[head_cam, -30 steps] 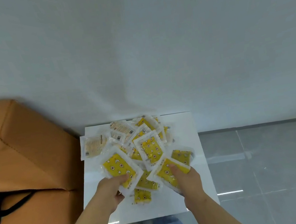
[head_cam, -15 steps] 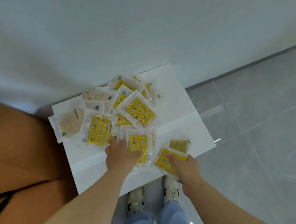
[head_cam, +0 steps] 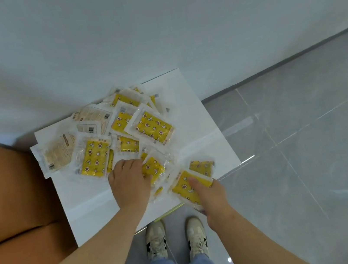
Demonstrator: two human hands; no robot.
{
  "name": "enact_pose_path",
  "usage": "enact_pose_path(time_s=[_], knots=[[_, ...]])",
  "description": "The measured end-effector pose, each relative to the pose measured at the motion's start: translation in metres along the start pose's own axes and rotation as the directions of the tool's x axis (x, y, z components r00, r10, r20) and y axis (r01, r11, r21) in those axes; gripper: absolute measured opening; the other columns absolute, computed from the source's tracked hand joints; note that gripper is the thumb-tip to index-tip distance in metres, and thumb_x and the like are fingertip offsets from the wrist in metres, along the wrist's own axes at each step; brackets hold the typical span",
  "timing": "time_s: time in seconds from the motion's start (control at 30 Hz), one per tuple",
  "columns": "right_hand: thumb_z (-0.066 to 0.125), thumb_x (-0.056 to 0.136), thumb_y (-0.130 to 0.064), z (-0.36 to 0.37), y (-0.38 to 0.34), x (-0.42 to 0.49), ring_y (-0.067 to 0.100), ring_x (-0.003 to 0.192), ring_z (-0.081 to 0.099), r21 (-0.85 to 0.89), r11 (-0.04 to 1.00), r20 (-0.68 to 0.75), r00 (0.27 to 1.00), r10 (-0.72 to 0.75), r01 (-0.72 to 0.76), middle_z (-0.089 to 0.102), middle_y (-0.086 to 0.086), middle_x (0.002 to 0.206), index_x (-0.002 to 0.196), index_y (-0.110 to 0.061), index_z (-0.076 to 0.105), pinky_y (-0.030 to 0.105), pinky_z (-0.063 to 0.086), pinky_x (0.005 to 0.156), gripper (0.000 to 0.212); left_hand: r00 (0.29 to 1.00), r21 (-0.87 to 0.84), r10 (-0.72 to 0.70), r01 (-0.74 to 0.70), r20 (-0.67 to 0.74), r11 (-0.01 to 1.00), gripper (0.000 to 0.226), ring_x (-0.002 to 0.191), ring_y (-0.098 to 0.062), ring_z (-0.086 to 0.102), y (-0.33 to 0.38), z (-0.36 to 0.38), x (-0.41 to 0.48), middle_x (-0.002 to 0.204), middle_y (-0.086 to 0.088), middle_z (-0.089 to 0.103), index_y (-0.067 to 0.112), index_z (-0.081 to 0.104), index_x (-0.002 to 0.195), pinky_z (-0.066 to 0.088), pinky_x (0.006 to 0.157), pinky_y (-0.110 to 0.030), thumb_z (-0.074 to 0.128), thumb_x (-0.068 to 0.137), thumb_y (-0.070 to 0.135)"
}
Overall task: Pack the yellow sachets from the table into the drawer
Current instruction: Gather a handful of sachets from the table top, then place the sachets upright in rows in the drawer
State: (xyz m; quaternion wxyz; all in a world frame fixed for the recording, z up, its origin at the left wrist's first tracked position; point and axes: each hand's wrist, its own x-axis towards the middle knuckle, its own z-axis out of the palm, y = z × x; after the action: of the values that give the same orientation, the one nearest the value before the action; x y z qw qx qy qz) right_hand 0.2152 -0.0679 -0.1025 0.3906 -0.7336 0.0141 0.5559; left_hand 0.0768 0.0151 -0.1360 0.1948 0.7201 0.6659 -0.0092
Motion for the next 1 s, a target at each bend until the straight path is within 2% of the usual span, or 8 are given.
enact_pose_path(time_s=[0.1,0.2,0.33,0.43,0.53,0.7,0.9,1.0], knots=[[0.066,0.086,-0.020,-0.011,-0.005,-0.005,0.014,0.077,0.066,-0.002,1.000,0.018,0.999,-0.028,0.028,0.069,-0.005,0.080,0.081,-0.024,0.062,0.033,0.053,0.074,0.008,0.989,-0.322,-0.132,0.147,0.070,0.935,0.013,0.085,-0.026,0.057,0.002,-0.015,-0.008,0.086,-0.006,0.062,0.012,0.064,0.092,0.036,0.060,-0.026,0.067,0.082,0.020],[0.066,0.086,-0.019,-0.028,-0.014,-0.015,0.017,0.083,0.067,0.018,0.998,0.047,0.997,-0.064,0.064,0.070,-0.002,0.086,0.084,-0.024,0.063,0.031,0.052,0.068,0.006,0.945,-0.574,-0.263,0.326,0.193,0.751,0.027,0.073,-0.023,0.048,0.012,-0.035,-0.022,0.081,-0.004,0.051,0.013,0.051,0.093,0.035,0.055,-0.024,0.073,0.078,0.016],[0.066,0.085,-0.014,-0.057,-0.032,-0.042,0.024,0.091,0.068,0.094,0.989,0.082,0.989,-0.121,0.113,0.072,0.004,0.096,0.101,-0.019,0.064,0.031,0.052,0.068,0.016,0.859,-0.845,-0.284,0.490,0.425,0.217,0.057,0.082,-0.025,0.060,0.033,-0.075,-0.047,0.110,-0.014,0.056,0.017,0.043,0.123,0.049,0.068,-0.031,0.072,0.077,0.000],[0.064,0.086,-0.010,-0.080,-0.052,-0.071,0.021,0.087,0.069,0.184,0.969,0.130,0.973,-0.190,0.164,0.073,0.003,0.093,0.099,-0.021,0.065,0.034,0.055,0.074,0.017,0.844,-0.849,-0.091,0.522,0.528,-0.081,0.045,0.105,-0.036,0.061,0.057,-0.107,-0.065,0.122,-0.019,0.061,0.006,0.051,0.128,0.052,0.081,-0.046,0.057,0.086,-0.006],[0.066,0.085,-0.013,-0.104,-0.072,-0.102,0.024,0.090,0.070,0.265,0.931,0.099,0.954,-0.284,0.250,0.073,0.005,0.098,0.109,-0.019,0.063,0.038,0.055,0.078,0.025,0.849,-0.838,0.004,0.523,0.529,-0.153,0.036,0.101,-0.033,0.064,0.091,-0.142,-0.086,0.116,-0.018,0.064,0.005,0.054,0.126,0.056,0.074,-0.046,0.049,0.091,-0.002],[0.058,0.089,-0.011,-0.154,-0.100,-0.169,0.021,0.080,0.068,0.484,0.820,0.026,0.931,-0.363,0.306,0.072,0.003,0.089,0.098,-0.023,0.059,0.033,0.054,0.066,0.015,0.856,-0.832,0.109,0.517,0.505,-0.201,0.032,0.062,-0.023,0.072,0.147,-0.190,-0.125,0.083,-0.013,0.073,0.001,0.054,0.125,0.057,0.047,-0.037,0.046,0.095,0.004],[0.052,0.089,-0.011,-0.209,-0.066,-0.251,0.020,0.077,0.068,0.608,0.693,-0.117,0.907,-0.404,0.387,0.071,0.005,0.097,0.113,-0.019,0.057,0.025,0.049,0.053,0.026,0.850,-0.822,0.235,0.520,0.472,-0.232,0.024,0.066,-0.025,0.068,0.187,-0.222,-0.215,0.068,-0.012,0.071,0.005,0.055,0.117,0.048,0.073,-0.043,0.043,0.097,0.004],[0.052,0.090,-0.008,-0.232,-0.029,-0.296,0.022,0.085,0.069,0.622,0.617,-0.240,0.868,-0.434,0.481,0.071,0.006,0.103,0.117,-0.018,0.056,0.029,0.053,0.061,0.029,0.825,-0.805,0.302,0.548,0.477,-0.225,0.018,0.077,-0.029,0.063,0.190,-0.231,-0.275,0.085,-0.014,0.065,0.006,0.057,0.106,0.046,0.080,-0.046,0.043,0.096,0.001]])
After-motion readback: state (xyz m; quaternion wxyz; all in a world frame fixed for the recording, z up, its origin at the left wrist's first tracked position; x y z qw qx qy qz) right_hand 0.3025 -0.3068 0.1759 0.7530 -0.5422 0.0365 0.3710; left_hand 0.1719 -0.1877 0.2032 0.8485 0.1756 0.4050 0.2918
